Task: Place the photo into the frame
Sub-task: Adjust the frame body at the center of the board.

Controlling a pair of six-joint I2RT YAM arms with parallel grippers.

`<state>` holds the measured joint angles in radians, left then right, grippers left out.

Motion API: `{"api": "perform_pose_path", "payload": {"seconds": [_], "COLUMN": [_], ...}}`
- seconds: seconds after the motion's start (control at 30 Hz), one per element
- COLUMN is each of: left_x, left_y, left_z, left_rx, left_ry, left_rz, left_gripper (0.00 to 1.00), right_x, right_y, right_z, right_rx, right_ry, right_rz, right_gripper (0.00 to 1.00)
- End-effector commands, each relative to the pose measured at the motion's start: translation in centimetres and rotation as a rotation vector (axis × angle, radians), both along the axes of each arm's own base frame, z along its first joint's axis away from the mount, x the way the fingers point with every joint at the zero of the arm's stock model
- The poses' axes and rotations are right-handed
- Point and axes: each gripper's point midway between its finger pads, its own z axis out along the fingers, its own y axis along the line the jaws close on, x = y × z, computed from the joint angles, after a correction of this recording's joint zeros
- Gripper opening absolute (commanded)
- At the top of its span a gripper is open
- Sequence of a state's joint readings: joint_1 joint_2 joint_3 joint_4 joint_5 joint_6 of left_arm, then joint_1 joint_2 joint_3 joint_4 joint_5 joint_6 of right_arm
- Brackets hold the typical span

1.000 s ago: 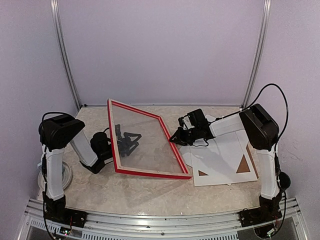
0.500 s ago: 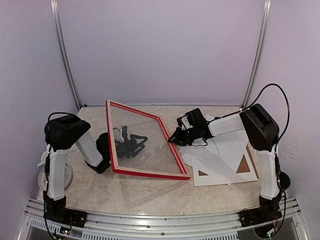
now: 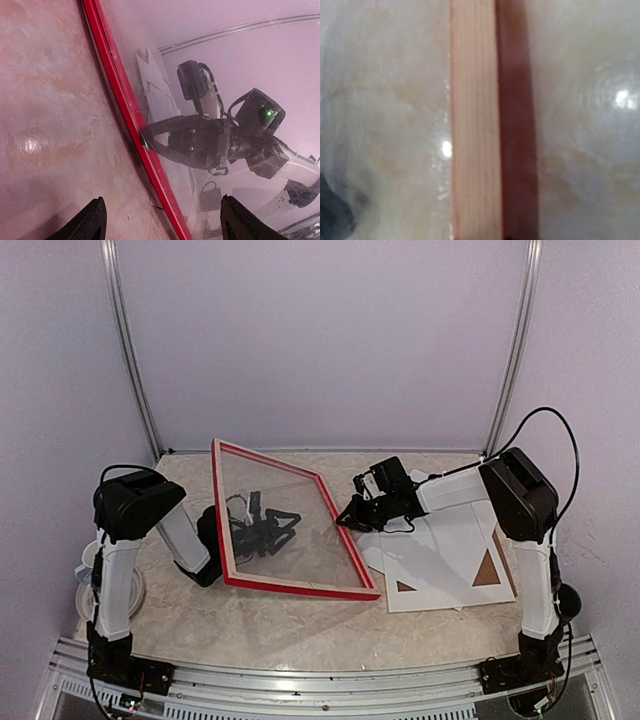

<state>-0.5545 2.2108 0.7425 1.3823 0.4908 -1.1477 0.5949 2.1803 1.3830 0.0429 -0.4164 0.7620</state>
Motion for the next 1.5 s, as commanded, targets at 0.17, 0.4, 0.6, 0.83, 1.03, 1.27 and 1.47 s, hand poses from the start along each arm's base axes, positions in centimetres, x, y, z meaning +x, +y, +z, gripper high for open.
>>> {"api": "perform_pose_path", "payload": {"seconds": [0.17,0.4,0.6,0.83,1.03,1.27,1.47], "left_x": [-0.6,-0.5,-0.7,-0.3,-0.3,-0.5,-0.9], "left_y": [-0.5,1.1,1.7,2.2,2.8,4.6,7.3], "left_z": [-2.6,-4.4,-5.5,-5.4,-5.8,-6.2,-6.7], "left_rx": [0.057,0.126,0.173,0.184,0.198,0.225,0.260], "left_ry": [0.049,0.098,0.117,0.113,0.120,0.145,0.186], "left_rz": [-0.007,0.050,0.066,0.074,0.080,0.120,0.185], "left_gripper": [0.78,0.78,0.78,0.78,0.81,0.84,0.88], "right_x": [-0.5,-0.4,-0.5,-0.8,-0.7,-0.5,-0.1], "right_y": [1.7,0.7,0.5,0.4,0.1,-0.2,-0.2], "right_z": [3.5,3.8,3.9,3.5,3.2,3.3,3.7], "right_rx": [0.106,0.111,0.118,0.144,0.147,0.143,0.143], "right_ry": [-0.029,-0.031,-0.027,-0.012,-0.003,-0.007,-0.019], "right_rz": [0.030,0.008,0.010,0.008,0.000,-0.012,-0.013], "right_gripper": [0.00,0.01,0.09,0.14,0.15,0.10,0.06]}}
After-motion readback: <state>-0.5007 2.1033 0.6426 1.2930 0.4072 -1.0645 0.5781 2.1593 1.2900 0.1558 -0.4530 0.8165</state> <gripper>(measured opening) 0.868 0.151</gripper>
